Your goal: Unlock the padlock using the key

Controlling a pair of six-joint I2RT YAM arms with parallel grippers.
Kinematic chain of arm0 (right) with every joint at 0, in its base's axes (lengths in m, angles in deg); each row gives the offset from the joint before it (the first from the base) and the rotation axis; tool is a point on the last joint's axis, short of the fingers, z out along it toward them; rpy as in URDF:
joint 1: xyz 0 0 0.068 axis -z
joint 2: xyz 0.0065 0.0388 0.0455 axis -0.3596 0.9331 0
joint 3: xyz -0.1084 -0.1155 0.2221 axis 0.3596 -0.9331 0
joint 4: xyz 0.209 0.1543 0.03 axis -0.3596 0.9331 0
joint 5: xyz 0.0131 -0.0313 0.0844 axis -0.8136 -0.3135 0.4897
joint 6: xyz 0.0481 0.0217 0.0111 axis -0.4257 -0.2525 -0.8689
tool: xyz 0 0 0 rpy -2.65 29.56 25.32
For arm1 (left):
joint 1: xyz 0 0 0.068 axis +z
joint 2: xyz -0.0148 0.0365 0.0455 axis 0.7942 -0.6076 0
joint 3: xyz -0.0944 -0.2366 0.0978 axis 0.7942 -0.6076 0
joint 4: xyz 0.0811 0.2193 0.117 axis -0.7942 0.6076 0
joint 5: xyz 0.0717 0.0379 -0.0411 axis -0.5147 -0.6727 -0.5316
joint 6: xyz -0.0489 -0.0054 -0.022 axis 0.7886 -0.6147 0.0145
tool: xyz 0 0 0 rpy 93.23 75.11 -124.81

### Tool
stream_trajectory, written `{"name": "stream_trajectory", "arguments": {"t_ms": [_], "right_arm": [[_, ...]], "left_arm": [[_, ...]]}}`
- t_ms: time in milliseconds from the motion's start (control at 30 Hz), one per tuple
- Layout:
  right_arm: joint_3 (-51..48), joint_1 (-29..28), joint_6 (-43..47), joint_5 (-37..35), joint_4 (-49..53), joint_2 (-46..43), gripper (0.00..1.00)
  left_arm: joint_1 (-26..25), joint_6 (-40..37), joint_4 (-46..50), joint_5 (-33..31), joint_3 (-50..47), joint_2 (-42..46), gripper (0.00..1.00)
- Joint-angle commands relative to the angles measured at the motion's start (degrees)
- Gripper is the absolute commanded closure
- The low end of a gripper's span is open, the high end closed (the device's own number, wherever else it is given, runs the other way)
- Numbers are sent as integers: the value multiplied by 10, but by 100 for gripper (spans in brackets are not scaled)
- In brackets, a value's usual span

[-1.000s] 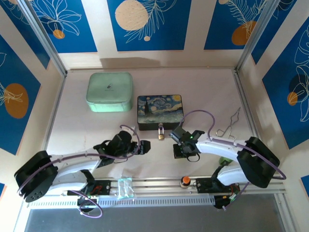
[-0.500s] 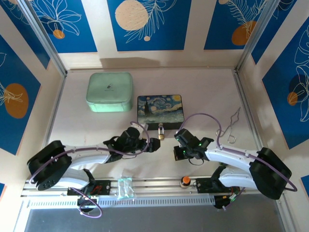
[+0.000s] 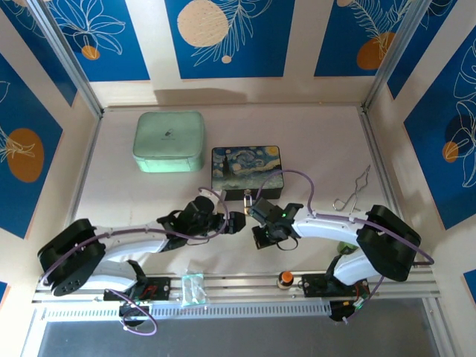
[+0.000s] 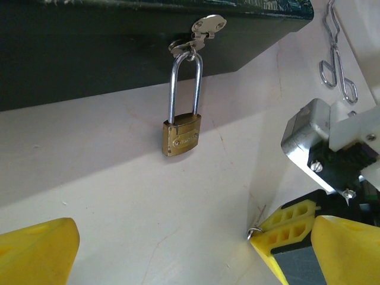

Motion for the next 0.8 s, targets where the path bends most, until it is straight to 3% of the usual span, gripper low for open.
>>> {"name": "stream_trajectory", "arguments": {"t_ms": [0, 233, 367, 500, 600, 767], "right_arm": [[9, -7, -25, 4, 56, 1, 100], [7, -5, -72, -21, 131, -15, 98], [1, 2, -90, -26, 147, -29, 84], [0, 14, -97, -26, 149, -60, 58], [-4, 28, -99, -18, 130, -90, 51], [-11, 45, -103, 3, 75, -108, 50]], "left_arm": [[-6, 2, 15, -19, -10, 20, 0], [-6, 1, 15, -24, -14, 25, 0], [-6, 0, 13, -19, -9, 20, 0], [-6, 8, 18, -30, -11, 24, 1], [-6, 8, 22, -38, -12, 32, 1], [-6, 6, 31, -43, -12, 41, 1]]}}
